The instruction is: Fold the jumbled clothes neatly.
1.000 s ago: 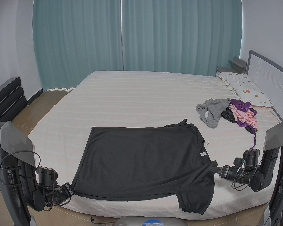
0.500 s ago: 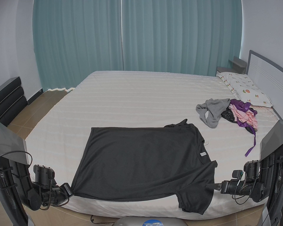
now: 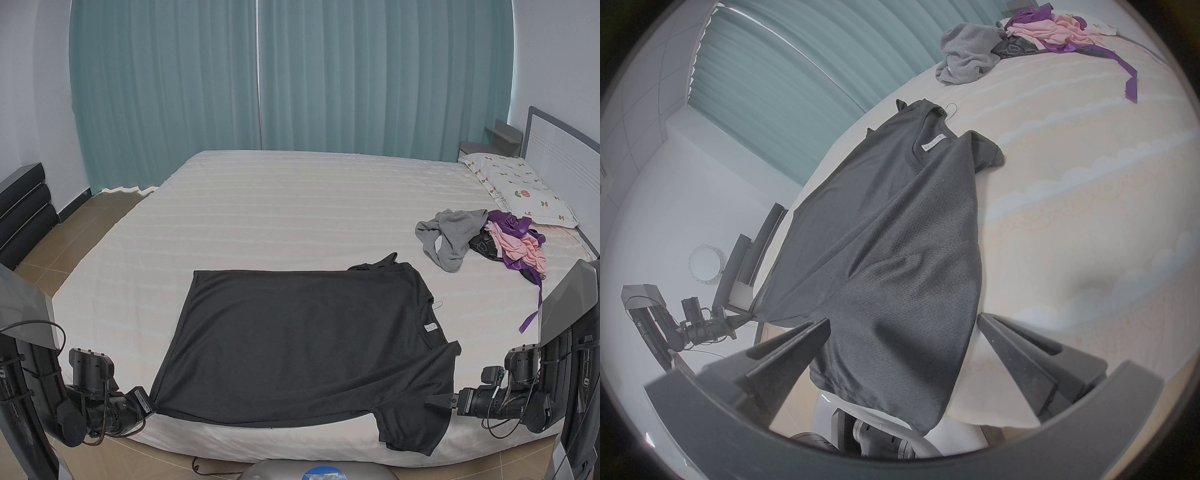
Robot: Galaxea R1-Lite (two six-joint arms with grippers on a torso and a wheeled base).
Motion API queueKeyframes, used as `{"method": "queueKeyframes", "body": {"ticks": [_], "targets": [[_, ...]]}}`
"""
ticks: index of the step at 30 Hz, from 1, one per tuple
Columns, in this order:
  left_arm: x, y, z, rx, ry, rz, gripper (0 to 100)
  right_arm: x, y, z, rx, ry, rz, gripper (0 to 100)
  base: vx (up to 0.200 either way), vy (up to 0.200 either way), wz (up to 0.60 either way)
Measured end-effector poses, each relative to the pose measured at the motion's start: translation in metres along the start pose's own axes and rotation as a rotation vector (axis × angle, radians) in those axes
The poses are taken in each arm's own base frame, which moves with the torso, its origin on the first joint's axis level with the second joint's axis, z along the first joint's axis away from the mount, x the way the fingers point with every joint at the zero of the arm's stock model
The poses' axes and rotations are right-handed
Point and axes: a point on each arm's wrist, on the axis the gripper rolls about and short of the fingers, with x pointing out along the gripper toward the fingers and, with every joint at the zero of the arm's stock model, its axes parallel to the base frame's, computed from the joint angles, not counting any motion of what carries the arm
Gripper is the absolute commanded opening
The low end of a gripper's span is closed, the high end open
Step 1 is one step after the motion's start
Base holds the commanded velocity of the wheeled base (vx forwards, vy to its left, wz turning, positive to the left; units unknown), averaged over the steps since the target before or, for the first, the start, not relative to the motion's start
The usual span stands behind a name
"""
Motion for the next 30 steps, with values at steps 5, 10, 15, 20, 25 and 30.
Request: {"method": "queueKeyframes", "body": {"ticks": [5, 10, 15, 20, 25, 30], "targets": [[0.000, 0.000, 0.000, 0.000, -0.001, -0.001, 0, 0.003, -0.001, 0.001, -0.003, -0.006, -0.014, 0, 0.000, 0.000, 0.00], [0.000, 0.000, 0.000, 0.000, 0.000, 0.000, 0, 0.004, -0.002, 0.001, -0.003, -0.017, -0.039, 0, 0.000, 0.000, 0.00], [0.000, 0.000, 0.000, 0.002, -0.001, -0.001, 0, -0.001, -0.002, -0.003, 0.002, -0.006, -0.062, 0, 0.000, 0.000, 0.00], [0.000, 0.000, 0.000, 0.005, 0.000, 0.002, 0, -0.006, 0.000, -0.001, 0.003, -0.023, -0.065, 0, 0.000, 0.000, 0.00], [-0.001, 0.001, 0.000, 0.017, 0.005, 0.007, 0, -0.014, -0.001, 0.003, 0.018, -0.045, -0.093, 0, 0.000, 0.000, 0.00], [-0.001, 0.001, 0.000, 0.020, 0.002, 0.007, 0, -0.022, -0.001, -0.001, 0.043, 0.019, -0.124, 0, 0.000, 0.000, 0.00]]}}
